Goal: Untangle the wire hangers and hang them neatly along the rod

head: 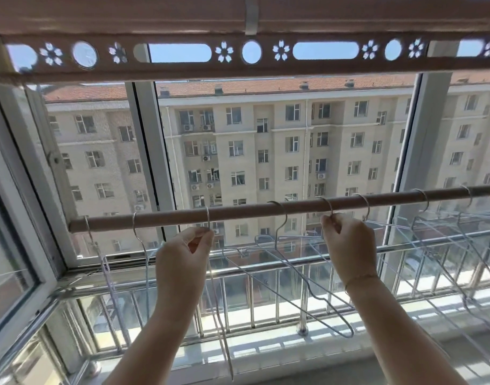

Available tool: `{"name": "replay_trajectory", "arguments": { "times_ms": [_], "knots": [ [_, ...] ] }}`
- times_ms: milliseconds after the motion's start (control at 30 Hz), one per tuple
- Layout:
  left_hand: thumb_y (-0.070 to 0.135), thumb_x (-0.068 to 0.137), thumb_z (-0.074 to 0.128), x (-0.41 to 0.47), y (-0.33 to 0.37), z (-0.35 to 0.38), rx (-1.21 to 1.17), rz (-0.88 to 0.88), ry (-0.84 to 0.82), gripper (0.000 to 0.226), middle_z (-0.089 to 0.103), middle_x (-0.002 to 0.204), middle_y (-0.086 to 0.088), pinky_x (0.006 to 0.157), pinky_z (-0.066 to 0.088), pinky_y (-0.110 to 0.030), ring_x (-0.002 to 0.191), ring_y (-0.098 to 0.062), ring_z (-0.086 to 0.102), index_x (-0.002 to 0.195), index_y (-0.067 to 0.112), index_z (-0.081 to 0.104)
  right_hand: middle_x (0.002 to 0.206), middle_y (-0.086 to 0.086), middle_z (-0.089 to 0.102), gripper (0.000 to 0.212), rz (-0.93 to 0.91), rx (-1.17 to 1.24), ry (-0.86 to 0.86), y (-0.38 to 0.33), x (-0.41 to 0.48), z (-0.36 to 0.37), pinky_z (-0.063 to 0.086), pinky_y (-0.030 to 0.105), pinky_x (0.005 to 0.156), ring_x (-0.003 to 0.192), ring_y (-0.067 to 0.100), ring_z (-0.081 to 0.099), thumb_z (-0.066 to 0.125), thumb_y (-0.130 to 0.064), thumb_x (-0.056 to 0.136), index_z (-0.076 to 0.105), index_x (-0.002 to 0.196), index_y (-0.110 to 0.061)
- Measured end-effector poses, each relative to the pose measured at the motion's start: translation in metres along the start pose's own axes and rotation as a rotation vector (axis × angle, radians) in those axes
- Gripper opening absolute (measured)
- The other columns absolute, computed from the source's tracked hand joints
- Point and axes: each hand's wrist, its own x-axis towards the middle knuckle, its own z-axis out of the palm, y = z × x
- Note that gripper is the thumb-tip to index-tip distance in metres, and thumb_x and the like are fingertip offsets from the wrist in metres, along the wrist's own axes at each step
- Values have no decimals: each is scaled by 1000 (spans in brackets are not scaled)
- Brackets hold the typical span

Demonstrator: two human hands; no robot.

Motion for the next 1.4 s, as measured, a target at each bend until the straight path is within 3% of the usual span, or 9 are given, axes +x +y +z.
{"name": "replay_trajectory", "arguments": {
  "times_ms": [300,400,567,733,800,867,1033,1267,1400],
  "knots": [
    [17,86,63,-1,4,-1,13,-17,0,22,55,68,25,53,45,-2,61,20,58,103,5,69,71,5,62,22,95,110,56,-12,-8,-12,56,40,70,67,27,64,60,-16,86,54,103,-3],
    [17,87,63,0,4,-3,37,-20,21,20,57,66,23,54,47,-6,54,6,61,101,6,70,73,3,59,21,86,157,90,-24,-20,-20,49,30,68,67,21,58,62,-12,85,52,100,-2],
    [16,88,62,-1,3,-8,53,-30,69,17,60,60,14,52,51,-22,54,-20,64,98,6,70,70,4,67,20,-58,189,-121,-50,-37,-1,48,18,64,62,13,60,62,-19,86,65,100,-5],
    [19,87,61,-1,1,-15,49,-30,104,17,64,59,8,50,55,-31,53,-18,65,92,5,71,57,-9,54,15,-97,160,-110,-64,-38,19,37,3,54,52,-3,49,60,-17,88,70,83,-7],
    [20,87,61,-1,0,-16,58,-35,119,17,65,59,7,50,56,-35,53,-18,65,90,6,70,59,-3,62,15,-110,172,-126,-69,-39,24,43,6,60,54,3,54,59,-17,88,70,80,-9],
    [20,87,62,-1,0,-18,63,-31,134,16,65,58,6,50,56,-37,53,-19,65,90,7,71,65,2,68,15,-115,200,-155,-74,-42,29,53,23,65,59,14,62,59,-18,88,70,84,-9],
    [19,86,62,-1,2,-19,61,-18,118,14,61,60,16,52,55,-23,54,-12,65,90,9,71,65,3,69,16,-98,221,-169,-80,-44,33,56,36,64,60,18,64,58,-18,88,70,87,-8],
    [21,86,62,2,-3,-18,50,-17,97,18,61,64,19,52,53,-15,70,-2,66,96,8,70,57,-5,60,17,-67,214,-219,-82,-43,33,51,32,62,57,17,60,56,-22,89,68,84,-11],
    [23,87,62,-11,4,-25,44,-76,160,25,61,72,17,58,48,-4,61,0,62,109,11,65,68,-1,68,24,-40,192,-241,-81,-46,22,53,24,67,64,12,62,56,-29,88,67,100,-10]
  ]
}}
